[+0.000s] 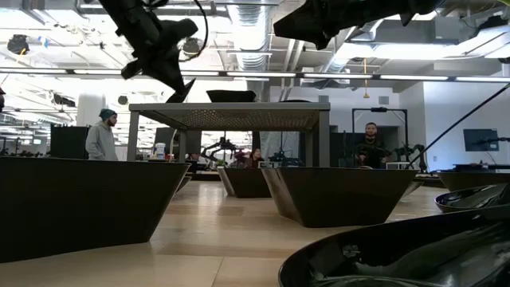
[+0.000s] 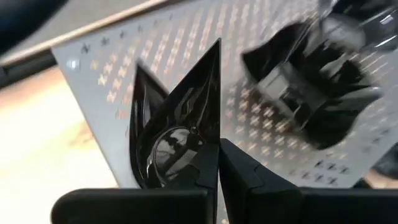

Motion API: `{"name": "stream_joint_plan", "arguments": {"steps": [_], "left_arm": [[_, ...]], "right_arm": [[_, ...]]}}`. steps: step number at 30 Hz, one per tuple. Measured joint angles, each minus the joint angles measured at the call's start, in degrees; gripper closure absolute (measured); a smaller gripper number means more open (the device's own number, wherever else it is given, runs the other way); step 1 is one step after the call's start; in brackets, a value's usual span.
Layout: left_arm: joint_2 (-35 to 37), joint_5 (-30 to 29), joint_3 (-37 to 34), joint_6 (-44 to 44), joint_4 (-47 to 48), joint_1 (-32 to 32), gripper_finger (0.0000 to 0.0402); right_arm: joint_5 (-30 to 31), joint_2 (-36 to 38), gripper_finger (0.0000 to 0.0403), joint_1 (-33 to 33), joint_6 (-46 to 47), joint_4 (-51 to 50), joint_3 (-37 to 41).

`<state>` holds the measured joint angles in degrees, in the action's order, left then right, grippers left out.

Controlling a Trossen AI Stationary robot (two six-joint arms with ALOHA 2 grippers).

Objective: Pick & Place Mini shaped plates
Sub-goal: Stack the black drop-shaped plate on top of the black drop-shaped plate on the shelf

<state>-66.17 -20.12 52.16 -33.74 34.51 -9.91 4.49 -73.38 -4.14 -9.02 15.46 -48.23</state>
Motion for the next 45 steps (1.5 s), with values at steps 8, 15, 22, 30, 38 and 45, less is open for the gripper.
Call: {"name": "stream_joint_plan", "arguments": {"steps": [8, 15, 22, 30, 38, 45], "left_arm": [[-1.20, -4.79, -0.41, -0.95, -0.29, 0.00, 0.0373], [-1.98, -5.96, -0.48, -0.87, -0.12, 0.00, 0.0335], [-3.12, -6.01, -0.48, -0.98, -0.85, 0.00, 0.0330], [-3.37, -9.21, -0.48, 0.67, -1.13, 0.00, 0.0376], [-3.37, -10.81, -0.48, 0.42, -2.85, 1.15, 0.0395], [-3.37, -14.86, -0.46, -1.42, -3.08, 1.31, 0.0396]], "right_arm": [[0.00, 0.00, 0.0301, 0.00, -0.09, 0.26, 0.00], [0.00, 0.00, 0.0301, 0.00, -0.57, 0.79, 0.00], [-0.06, -0.02, 0.0301, 0.00, -0.57, 1.49, 0.00], [-0.15, -0.02, 0.0301, 0.00, -0.57, 1.81, 0.00], [-0.15, -0.02, 0.0301, -0.01, -0.57, 1.79, 0.00], [-0.15, -0.02, 0.0301, -0.04, -0.57, 1.75, 0.00]]}}
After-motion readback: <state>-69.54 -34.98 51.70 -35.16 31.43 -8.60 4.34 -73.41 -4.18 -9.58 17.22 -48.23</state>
